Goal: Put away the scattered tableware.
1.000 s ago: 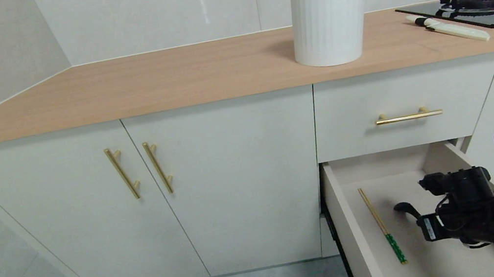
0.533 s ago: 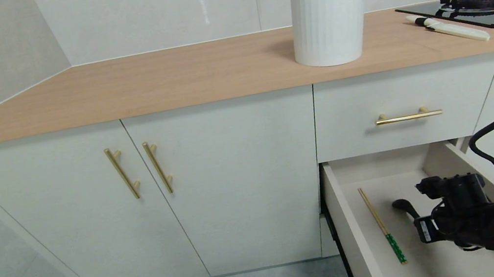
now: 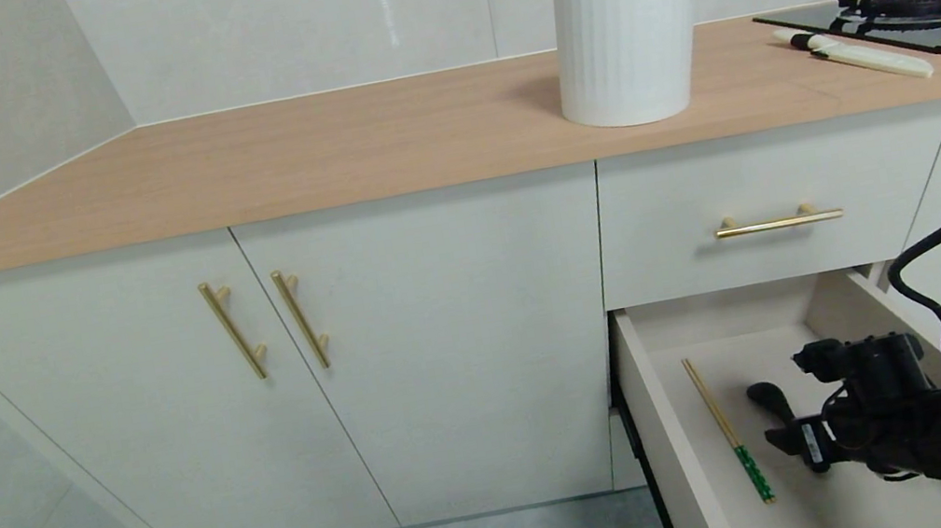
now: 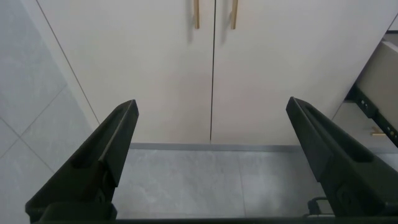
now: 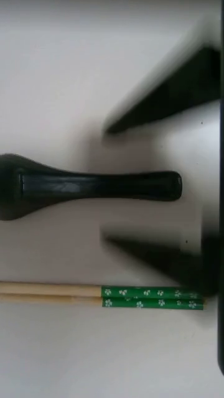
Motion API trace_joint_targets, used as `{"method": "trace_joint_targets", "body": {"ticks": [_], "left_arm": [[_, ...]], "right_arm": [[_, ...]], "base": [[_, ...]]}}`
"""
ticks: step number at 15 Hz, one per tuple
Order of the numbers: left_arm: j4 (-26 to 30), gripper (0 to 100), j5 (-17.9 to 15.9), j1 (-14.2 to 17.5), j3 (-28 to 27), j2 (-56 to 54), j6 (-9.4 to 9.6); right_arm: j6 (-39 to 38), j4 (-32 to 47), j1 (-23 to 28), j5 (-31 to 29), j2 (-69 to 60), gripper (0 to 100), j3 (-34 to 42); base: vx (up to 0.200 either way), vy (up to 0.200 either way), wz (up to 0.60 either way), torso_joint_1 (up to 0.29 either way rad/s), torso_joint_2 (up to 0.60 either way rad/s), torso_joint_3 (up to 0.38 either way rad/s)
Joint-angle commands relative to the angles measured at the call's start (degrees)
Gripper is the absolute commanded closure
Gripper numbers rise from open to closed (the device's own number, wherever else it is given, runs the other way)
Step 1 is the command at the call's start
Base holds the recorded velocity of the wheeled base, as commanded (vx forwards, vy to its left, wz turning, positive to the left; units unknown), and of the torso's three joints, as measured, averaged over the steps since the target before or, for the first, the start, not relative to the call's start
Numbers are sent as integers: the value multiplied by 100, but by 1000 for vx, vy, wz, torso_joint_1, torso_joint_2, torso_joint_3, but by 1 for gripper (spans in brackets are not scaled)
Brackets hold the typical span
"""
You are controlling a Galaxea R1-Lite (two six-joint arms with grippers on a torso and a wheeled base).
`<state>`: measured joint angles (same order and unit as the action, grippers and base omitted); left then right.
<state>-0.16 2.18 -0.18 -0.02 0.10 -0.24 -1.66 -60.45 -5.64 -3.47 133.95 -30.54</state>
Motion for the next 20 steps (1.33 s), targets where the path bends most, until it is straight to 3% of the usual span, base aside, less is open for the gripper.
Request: {"method": "trace_joint_targets", "body": {"ticks": [1,6,10,14,16,20], "left_arm": [[-2,0,2,1,2,-1,-2],[-2,0,2,1,2,-1,-2],[-2,0,2,1,2,-1,-2],[-2,0,2,1,2,8,-11],[-2,0,2,1,2,-1,-11],[-2,0,2,1,2,-1,-11]], "right_arm": [[-10,-10,11,-13,-115,0,30],[-1,332,90,-13,-1864,0,382],[-28,3145,81,57,-4008,0,-163],[-10,5536,46,224,-5107,0,-866],[-10,5746,46,224,-5142,0,-928],[-1,5852,46,216,-5248,0,-928]], "base": [[0,0,0,0,0,0],[0,0,0,0,0,0],[0,0,0,0,0,0],[0,0,0,0,0,0],[0,0,0,0,0,0],[-200,0,0,2,6,-1]]}}
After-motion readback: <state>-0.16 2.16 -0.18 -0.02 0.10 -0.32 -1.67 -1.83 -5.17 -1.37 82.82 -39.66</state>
